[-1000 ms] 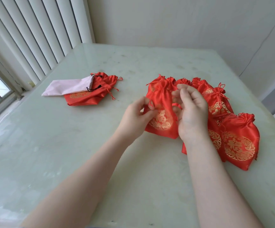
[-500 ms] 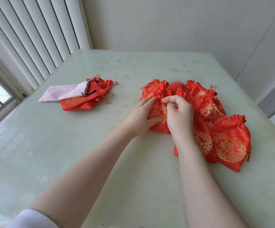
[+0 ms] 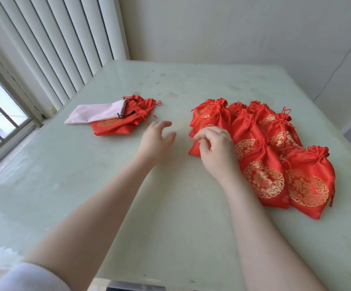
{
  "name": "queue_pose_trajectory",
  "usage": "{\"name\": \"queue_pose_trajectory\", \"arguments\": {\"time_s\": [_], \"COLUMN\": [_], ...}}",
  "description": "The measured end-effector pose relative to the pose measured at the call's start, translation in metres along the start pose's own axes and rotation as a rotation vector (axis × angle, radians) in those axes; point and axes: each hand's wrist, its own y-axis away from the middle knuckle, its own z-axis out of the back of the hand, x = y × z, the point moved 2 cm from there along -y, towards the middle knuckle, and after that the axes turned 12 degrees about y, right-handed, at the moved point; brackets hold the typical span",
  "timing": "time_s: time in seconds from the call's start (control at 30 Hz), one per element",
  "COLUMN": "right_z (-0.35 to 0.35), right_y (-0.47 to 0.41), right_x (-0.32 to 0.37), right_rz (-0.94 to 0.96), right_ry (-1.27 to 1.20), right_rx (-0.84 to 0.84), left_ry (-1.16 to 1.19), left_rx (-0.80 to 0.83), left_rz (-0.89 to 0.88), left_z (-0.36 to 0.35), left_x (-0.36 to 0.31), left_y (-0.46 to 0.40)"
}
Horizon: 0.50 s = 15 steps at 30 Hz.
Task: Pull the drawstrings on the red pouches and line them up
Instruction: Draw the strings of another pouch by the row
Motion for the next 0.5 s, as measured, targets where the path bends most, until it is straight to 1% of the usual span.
{"name": "queue_pose_trajectory", "arguments": {"time_s": [0.07,0.13,0.17,0.27,0.37,0.43,0.5], "right_z": [-0.006,-0.011,-0.013,-0.013,-0.013,-0.012,-0.01], "right_y": [0.002,0.004,0.005,0.006,0.007,0.007,0.006], "right_x": [-0.001,-0.002,0.0,0.0,0.002,0.002,0.002], "right_rz": [0.051,0.07,0.071,0.047,0.037,0.029,0.022], "right_ry": [0.036,0.035,0.031,0.02,0.019,0.019,0.012], "right_rx": [0.042,0.08,0.097,0.121,0.133,0.139,0.131], "left_ry": [-0.16,-0.336,-0.41,-0.544,-0.575,-0.514,-0.427], "left_rx": [-0.11,-0.191,-0.199,-0.116,-0.102,-0.14,-0.185], "left_rz": [-0.049,-0.03,0.002,0.081,0.074,0.04,-0.054], "left_z": [0.021,0.039,0.047,0.06,0.067,0.067,0.066], "left_x": [0.014,0.026,0.033,0.048,0.055,0.052,0.045], "left_y": [-0.002,-0.004,-0.005,-0.012,-0.017,-0.017,-0.015]}}
